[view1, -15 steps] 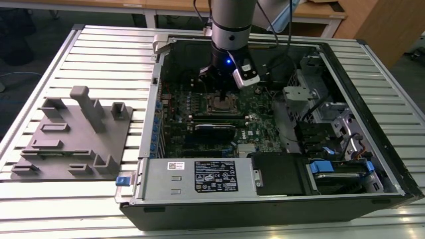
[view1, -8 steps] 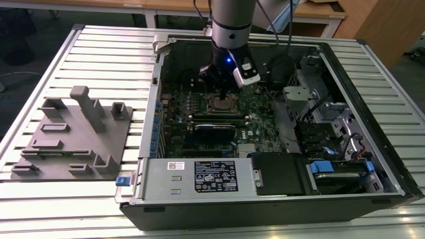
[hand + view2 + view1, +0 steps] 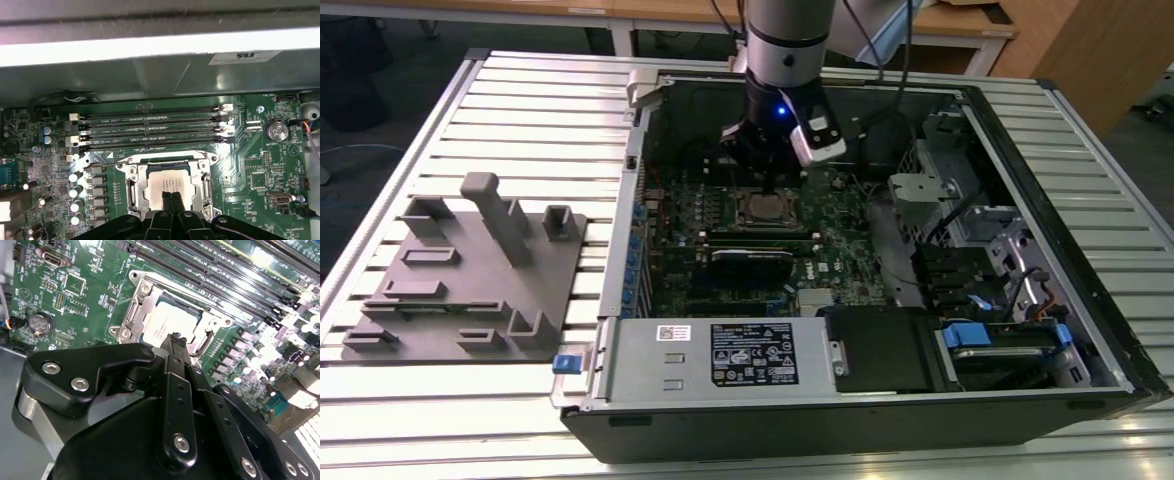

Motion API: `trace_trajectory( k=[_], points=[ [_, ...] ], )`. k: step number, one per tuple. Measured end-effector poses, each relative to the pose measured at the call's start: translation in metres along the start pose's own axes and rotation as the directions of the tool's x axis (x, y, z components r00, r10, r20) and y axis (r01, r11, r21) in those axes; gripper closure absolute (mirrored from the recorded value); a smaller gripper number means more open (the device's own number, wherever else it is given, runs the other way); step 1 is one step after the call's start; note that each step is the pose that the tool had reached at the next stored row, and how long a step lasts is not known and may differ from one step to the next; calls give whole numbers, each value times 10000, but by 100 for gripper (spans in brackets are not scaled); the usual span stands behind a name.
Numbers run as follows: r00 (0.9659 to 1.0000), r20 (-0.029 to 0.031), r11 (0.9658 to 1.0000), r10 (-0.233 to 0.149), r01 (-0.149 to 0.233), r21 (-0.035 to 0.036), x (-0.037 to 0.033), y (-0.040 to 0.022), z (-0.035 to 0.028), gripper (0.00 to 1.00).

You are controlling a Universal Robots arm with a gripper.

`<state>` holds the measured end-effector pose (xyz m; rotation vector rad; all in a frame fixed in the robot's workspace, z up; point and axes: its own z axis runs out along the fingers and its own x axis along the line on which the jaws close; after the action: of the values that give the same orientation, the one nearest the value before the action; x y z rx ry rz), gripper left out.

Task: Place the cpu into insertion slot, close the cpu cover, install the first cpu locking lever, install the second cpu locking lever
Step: 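Install the first cpu locking lever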

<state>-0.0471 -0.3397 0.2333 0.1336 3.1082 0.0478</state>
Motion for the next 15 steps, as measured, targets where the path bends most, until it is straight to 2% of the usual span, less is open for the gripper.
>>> trace_trajectory(
  k=[8,15],
  points=[
    [10000,1,10000,1,-1,-1,-3,3,-92,89],
    [10000,1,10000,0,0,-1,-3,3,-101,89]
  ],
)
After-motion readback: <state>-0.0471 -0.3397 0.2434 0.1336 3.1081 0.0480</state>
